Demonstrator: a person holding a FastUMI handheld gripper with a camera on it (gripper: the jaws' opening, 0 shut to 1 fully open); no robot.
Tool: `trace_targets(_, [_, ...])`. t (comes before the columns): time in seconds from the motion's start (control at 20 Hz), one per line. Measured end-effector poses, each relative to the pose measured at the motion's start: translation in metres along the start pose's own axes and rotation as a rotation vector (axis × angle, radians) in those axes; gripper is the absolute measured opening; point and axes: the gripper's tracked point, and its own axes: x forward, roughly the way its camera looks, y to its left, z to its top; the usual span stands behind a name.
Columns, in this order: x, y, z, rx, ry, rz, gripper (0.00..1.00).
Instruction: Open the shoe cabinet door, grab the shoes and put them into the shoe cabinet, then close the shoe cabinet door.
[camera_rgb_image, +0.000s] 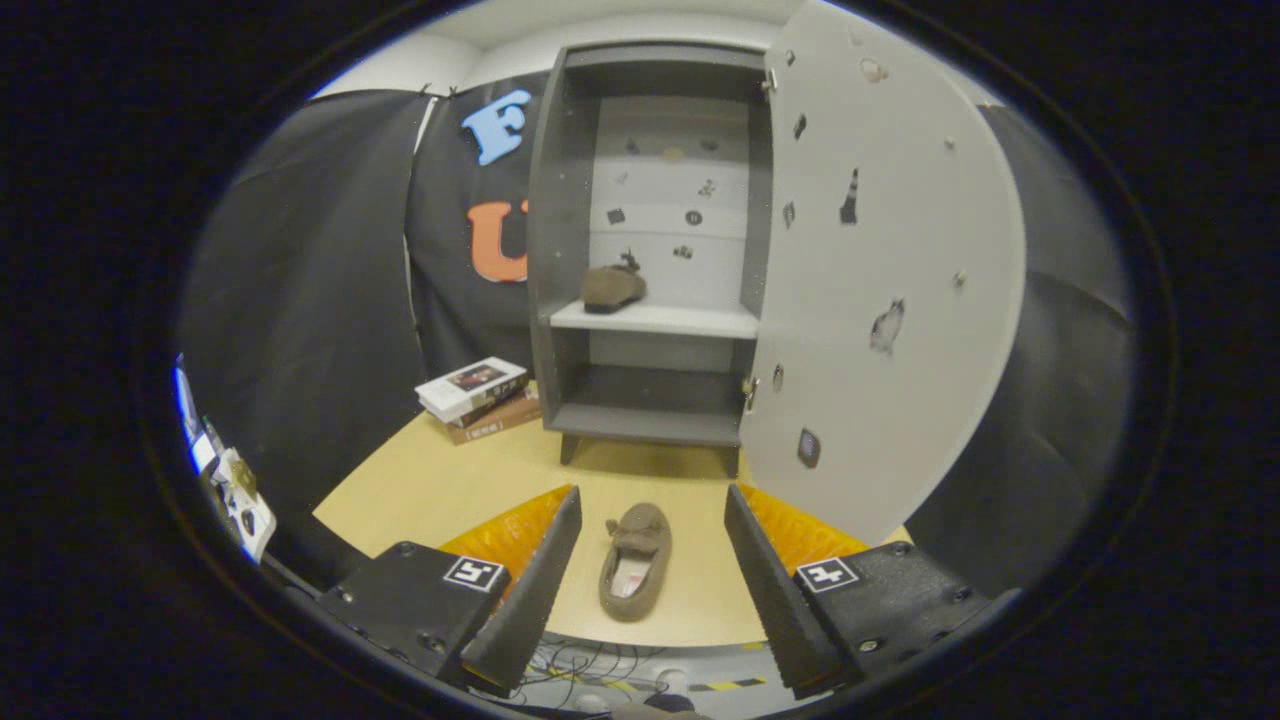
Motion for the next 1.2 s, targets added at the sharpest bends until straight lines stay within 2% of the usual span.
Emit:
trace_targets(0.5, [0.135, 0.027, -0.112, -0.010, 0.212, 0.042, 0.92])
trace_targets(0.65, [0.171, 0.030, -0.138, 0.026, 0.284, 0.051, 0.92])
trace_targets(0.8, [0.203, 0.022, -0.153, 0.021, 0.341, 0.033, 0.92])
trace_targets(1.2, [0.259, 0.024, -0.153, 0.029, 0.388, 0.050, 0.92])
